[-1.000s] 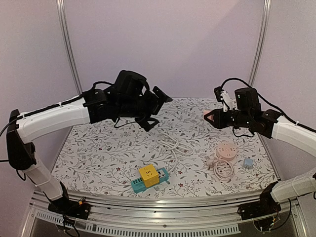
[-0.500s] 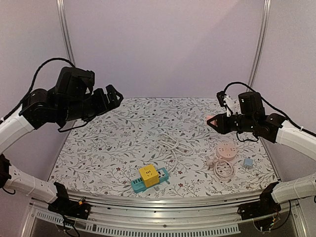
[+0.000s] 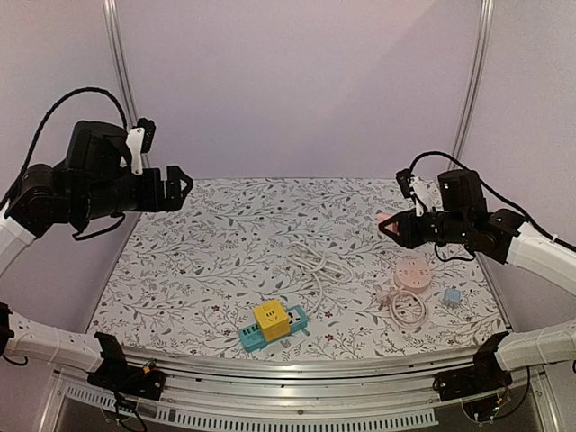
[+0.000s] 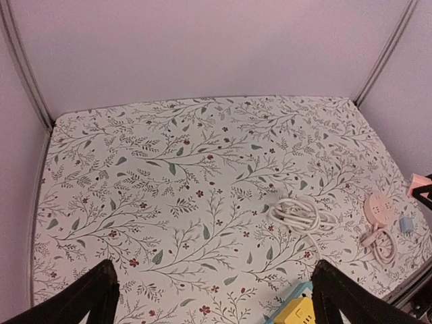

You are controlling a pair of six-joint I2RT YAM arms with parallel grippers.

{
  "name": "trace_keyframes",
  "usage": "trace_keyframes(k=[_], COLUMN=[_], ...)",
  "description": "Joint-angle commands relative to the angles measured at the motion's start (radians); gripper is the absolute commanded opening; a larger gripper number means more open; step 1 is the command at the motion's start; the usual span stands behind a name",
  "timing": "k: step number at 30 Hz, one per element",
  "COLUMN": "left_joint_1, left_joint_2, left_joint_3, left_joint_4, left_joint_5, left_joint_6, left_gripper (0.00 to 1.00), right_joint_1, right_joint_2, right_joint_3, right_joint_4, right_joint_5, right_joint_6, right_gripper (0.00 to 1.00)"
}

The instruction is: Insert the plug

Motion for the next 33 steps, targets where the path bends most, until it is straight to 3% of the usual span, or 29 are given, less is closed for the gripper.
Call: trace_keyframes(k=[1, 4, 7, 18, 25, 33], left_joint_1=[0.01, -0.005, -0.028, -0.063, -0.087, -0.179], left_joint_2=[0.045, 0.032, 0.025, 0.241, 0.301, 0.449], left_joint_3=[-0.001, -0.063, -0.079, -0.021, -0.122, -0.087], left_joint_4=[-0.003, 0.059, 0.076, -0.154, -0.084, -0.011], left_joint_5=[0.232, 0.369, 0.417, 0.546, 0.587, 0.57], left_joint_6=[0.238, 0.353, 0.487, 0.822, 0.876, 0.781], left_gripper=[1.0, 0.99, 0.99, 1.0, 0.99, 0.99], right_joint_1=[-0.001, -0.003, -0.003, -0.003, -0.002, -0.002], right_joint_2=[-0.028, -0.018, -0.008, -0.009, -0.026, -0.034], right_joint_3=[-0.009, -0.005, -0.003, -0.008, -0.011, -0.022], right_joint_4=[-0.025, -0.055, -0.085, -0.129, -0.152, -0.177], right_joint_5=[-0.091, -0.167, -0.211, -0.25, -0.246, -0.256], right_joint_6=[-0.053, -0.079, -0.095, -0.134, -0.181, -0.188], right_gripper=[0.0, 0.0, 0.0, 0.0, 0.0, 0.0])
